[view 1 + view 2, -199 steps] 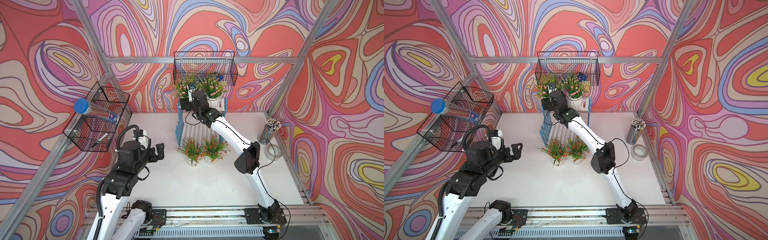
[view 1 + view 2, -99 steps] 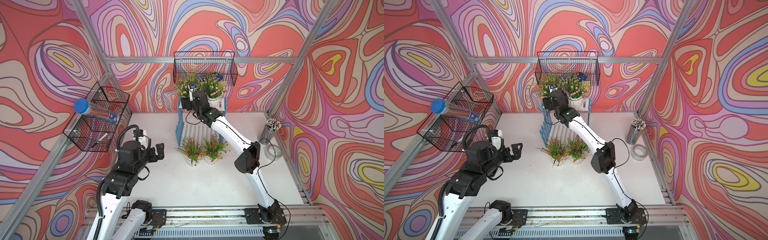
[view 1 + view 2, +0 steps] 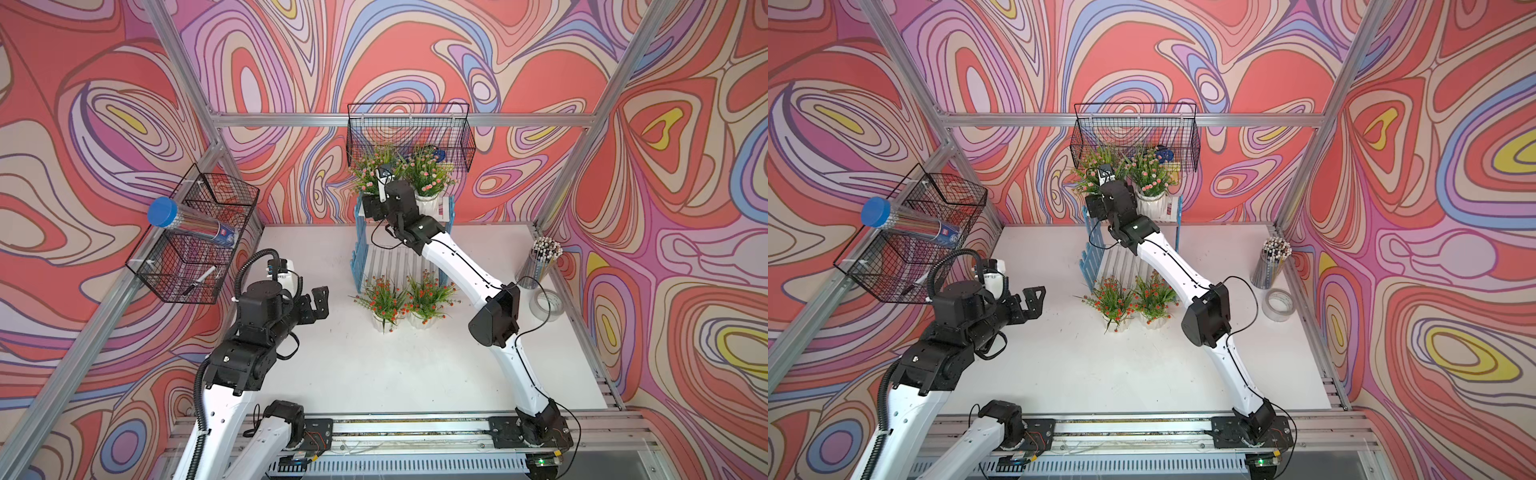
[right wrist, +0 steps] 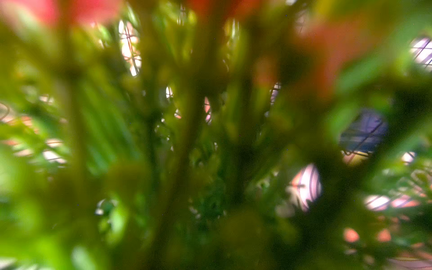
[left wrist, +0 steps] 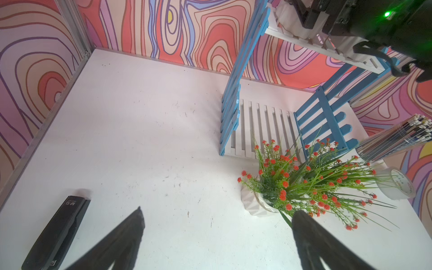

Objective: Place the baby's breath potted plants on the rack by color
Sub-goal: Place the baby's breath potted plant on the rack.

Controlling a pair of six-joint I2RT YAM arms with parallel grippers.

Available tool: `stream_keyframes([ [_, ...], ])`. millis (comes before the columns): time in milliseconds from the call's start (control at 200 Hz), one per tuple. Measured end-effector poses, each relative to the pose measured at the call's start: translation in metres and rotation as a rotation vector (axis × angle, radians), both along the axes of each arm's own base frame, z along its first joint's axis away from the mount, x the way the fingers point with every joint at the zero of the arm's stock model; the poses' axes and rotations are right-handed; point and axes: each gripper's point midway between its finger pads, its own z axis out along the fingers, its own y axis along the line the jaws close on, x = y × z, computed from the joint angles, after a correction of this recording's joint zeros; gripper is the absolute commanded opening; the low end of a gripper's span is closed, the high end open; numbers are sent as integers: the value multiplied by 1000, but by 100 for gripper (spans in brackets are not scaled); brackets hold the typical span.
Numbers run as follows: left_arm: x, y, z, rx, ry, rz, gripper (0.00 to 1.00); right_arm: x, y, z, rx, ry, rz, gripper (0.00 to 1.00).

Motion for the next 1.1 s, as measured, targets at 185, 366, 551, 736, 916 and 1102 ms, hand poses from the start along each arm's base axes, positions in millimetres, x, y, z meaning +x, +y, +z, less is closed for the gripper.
stream_keyframes([
  [185, 0, 0, 0, -1, 0, 0, 100, 1, -1, 8, 32, -23, 0, 98],
  [366, 0, 0, 0, -3, 0, 1, 100, -9, -3, 7, 35, -10, 18, 98],
  [551, -1, 0, 0, -3, 3, 1, 100, -20, -3, 21, 52, -29, 36, 98],
  [736, -2, 0, -3, 1, 19, 1, 100, -44, 7, 31, 46, -43, 71, 98],
  [916, 1, -5, -4, -15, 45, -14, 100, -92, 17, 41, 23, -52, 130, 98],
  [1102, 11, -16, -17, -69, 102, -39, 100, -165, -2, 46, 13, -27, 189, 98],
])
